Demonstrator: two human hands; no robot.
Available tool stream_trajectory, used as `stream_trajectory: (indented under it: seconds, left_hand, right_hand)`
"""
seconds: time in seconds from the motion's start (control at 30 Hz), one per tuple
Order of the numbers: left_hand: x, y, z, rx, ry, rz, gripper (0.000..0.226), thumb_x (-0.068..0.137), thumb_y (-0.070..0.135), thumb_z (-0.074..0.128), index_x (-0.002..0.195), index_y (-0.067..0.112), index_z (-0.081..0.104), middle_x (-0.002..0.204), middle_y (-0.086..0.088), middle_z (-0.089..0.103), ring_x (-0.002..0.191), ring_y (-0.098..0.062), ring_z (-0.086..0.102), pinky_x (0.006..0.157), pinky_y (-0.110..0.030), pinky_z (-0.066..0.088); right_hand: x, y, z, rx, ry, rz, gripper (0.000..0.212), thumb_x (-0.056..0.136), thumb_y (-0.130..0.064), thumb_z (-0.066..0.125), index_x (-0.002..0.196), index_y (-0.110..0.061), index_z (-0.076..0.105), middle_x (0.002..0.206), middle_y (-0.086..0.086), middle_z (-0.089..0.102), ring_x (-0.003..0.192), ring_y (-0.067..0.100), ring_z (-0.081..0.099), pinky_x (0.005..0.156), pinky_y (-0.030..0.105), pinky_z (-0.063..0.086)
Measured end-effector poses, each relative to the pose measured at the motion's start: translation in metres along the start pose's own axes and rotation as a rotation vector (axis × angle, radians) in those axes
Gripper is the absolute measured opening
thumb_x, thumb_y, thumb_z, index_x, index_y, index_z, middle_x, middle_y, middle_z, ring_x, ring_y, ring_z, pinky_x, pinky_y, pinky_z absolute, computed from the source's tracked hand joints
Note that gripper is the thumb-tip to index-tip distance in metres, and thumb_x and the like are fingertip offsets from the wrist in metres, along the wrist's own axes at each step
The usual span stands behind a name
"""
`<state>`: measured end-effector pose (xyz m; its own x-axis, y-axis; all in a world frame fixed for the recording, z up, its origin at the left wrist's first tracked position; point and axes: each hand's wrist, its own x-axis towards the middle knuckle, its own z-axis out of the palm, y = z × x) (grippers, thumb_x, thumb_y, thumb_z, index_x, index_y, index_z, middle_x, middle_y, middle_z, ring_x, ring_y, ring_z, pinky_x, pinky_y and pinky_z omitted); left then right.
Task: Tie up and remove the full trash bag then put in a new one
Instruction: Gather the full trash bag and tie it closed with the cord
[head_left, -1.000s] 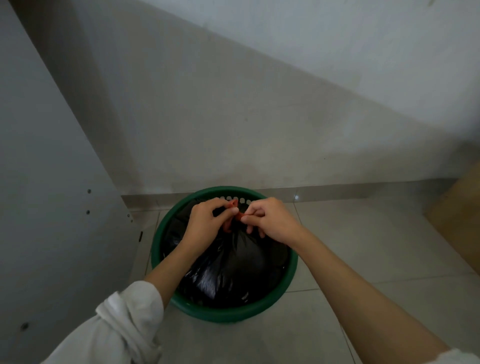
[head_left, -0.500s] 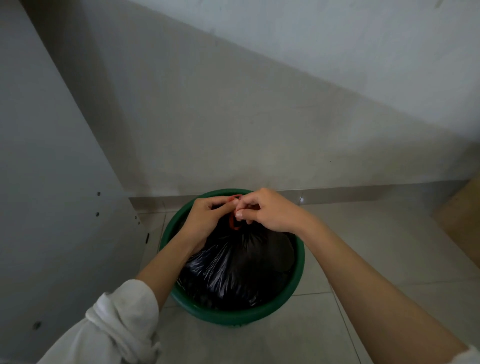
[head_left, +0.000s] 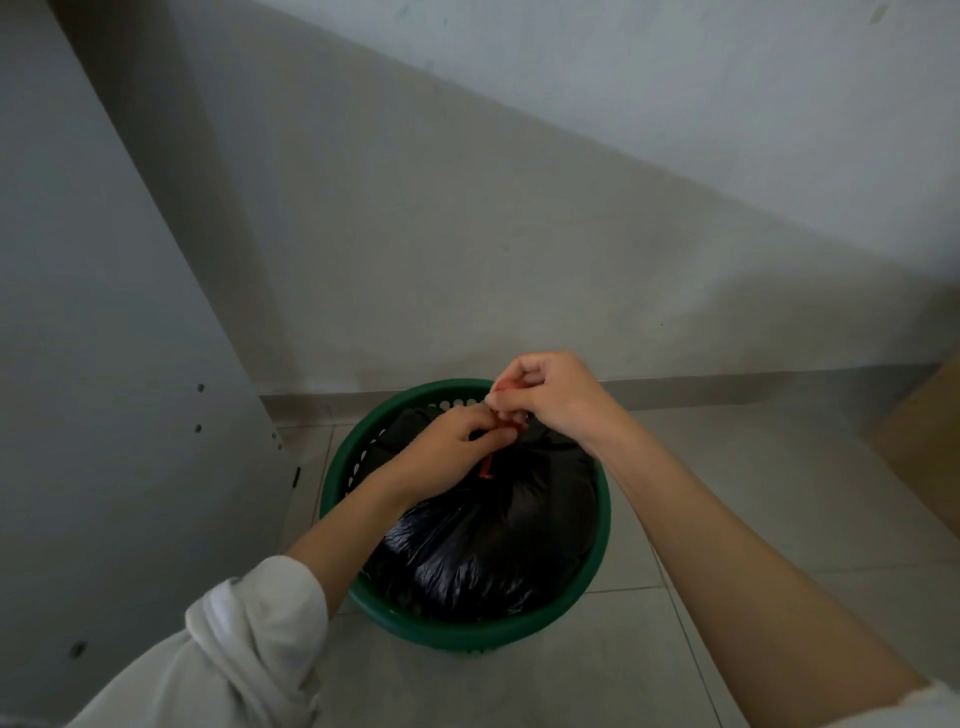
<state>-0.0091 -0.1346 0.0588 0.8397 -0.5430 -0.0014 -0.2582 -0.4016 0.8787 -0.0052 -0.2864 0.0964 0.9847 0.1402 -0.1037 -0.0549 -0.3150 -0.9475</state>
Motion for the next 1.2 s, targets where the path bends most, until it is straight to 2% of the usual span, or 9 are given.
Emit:
stream_trajectory:
  seconds: [0.1, 0.2, 0.27, 0.43, 0.6, 0.73, 0.83, 1.0, 1.2]
  left_hand:
    - [0.001, -0.003, -0.001, -0.223, 0.117, -0.087, 0.025, 0.096, 0.020, 0.049, 0.103, 0.010, 0.071, 0.086, 0.012, 0.067, 0.081, 0.004, 0.061, 0.087, -0.027, 0.050]
    - [0.001, -0.013, -0.008, -0.425, 0.218, -0.194, 0.027, 0.096, 0.022, 0.049, 0.092, 0.011, 0.074, 0.089, 0.001, 0.070, 0.088, -0.013, 0.062, 0.099, -0.048, 0.045]
    - [0.000, -0.017, -0.009, -0.493, 0.257, -0.241, 0.030, 0.096, 0.025, 0.049, 0.085, 0.014, 0.075, 0.091, -0.002, 0.071, 0.090, -0.018, 0.062, 0.100, -0.051, 0.044]
    - [0.003, -0.015, -0.008, -0.531, 0.256, -0.279, 0.033, 0.095, 0.027, 0.050, 0.095, 0.001, 0.071, 0.099, -0.016, 0.071, 0.095, -0.028, 0.065, 0.099, -0.049, 0.046]
    - [0.002, -0.017, -0.009, -0.515, 0.258, -0.289, 0.036, 0.092, 0.029, 0.056, 0.089, -0.005, 0.069, 0.095, -0.015, 0.072, 0.095, -0.028, 0.066, 0.099, -0.049, 0.046]
    - [0.003, -0.020, -0.012, -0.618, 0.333, -0.274, 0.027, 0.088, 0.021, 0.062, 0.091, -0.005, 0.070, 0.096, -0.022, 0.070, 0.089, -0.031, 0.065, 0.094, -0.050, 0.047]
    - [0.006, -0.018, -0.012, -0.605, 0.385, -0.252, 0.015, 0.086, 0.015, 0.063, 0.086, 0.003, 0.073, 0.087, -0.017, 0.070, 0.081, -0.026, 0.065, 0.088, -0.048, 0.050]
    - [0.007, -0.018, -0.010, -0.527, 0.484, -0.202, 0.008, 0.083, 0.008, 0.066, 0.080, 0.012, 0.072, 0.078, -0.005, 0.072, 0.074, -0.014, 0.065, 0.080, -0.032, 0.052]
    - [0.006, -0.020, -0.012, -0.489, 0.544, -0.204, 0.009, 0.082, 0.006, 0.068, 0.077, 0.013, 0.071, 0.069, 0.002, 0.071, 0.066, -0.008, 0.066, 0.073, -0.025, 0.054]
  right_hand:
    - [0.004, -0.007, 0.000, 0.244, 0.025, 0.004, 0.032, 0.084, -0.020, 0.069, 0.114, -0.015, 0.063, 0.105, 0.002, 0.070, 0.095, 0.014, 0.065, 0.076, 0.022, 0.047]
    - [0.006, -0.004, -0.003, 0.326, 0.176, -0.019, 0.047, 0.091, -0.035, 0.056, 0.135, -0.025, 0.044, 0.130, -0.008, 0.053, 0.119, 0.007, 0.047, 0.102, 0.034, 0.038]
    - [0.003, 0.007, -0.002, 0.205, 0.261, -0.025, 0.036, 0.092, -0.031, 0.056, 0.127, -0.026, 0.050, 0.114, -0.007, 0.057, 0.111, 0.010, 0.052, 0.098, 0.035, 0.044]
    - [0.001, 0.032, 0.019, -0.077, 0.130, -0.127, 0.024, 0.084, -0.017, 0.068, 0.107, -0.011, 0.072, 0.089, -0.005, 0.067, 0.079, 0.005, 0.061, 0.067, 0.009, 0.044]
    - [0.011, 0.034, 0.028, -0.129, 0.222, -0.193, 0.002, 0.080, -0.009, 0.071, 0.079, -0.011, 0.071, 0.072, -0.003, 0.064, 0.064, 0.007, 0.057, 0.061, 0.012, 0.043]
    - [0.014, 0.031, 0.032, -0.105, 0.211, -0.143, 0.009, 0.088, -0.010, 0.063, 0.079, -0.014, 0.061, 0.070, -0.006, 0.060, 0.062, 0.004, 0.054, 0.058, 0.012, 0.042]
    - [0.008, 0.035, 0.040, 0.071, 0.181, -0.065, 0.013, 0.094, -0.011, 0.052, 0.081, -0.015, 0.053, 0.077, 0.003, 0.060, 0.067, 0.012, 0.057, 0.056, 0.026, 0.051]
    - [-0.002, 0.039, 0.049, 0.308, 0.155, -0.040, 0.012, 0.097, -0.007, 0.046, 0.085, -0.009, 0.050, 0.088, 0.011, 0.059, 0.079, 0.013, 0.056, 0.054, 0.028, 0.056]
    - [-0.003, 0.047, 0.051, 0.161, 0.182, -0.140, 0.008, 0.091, -0.006, 0.057, 0.084, -0.008, 0.056, 0.081, 0.001, 0.065, 0.072, 0.009, 0.061, 0.056, 0.022, 0.051]
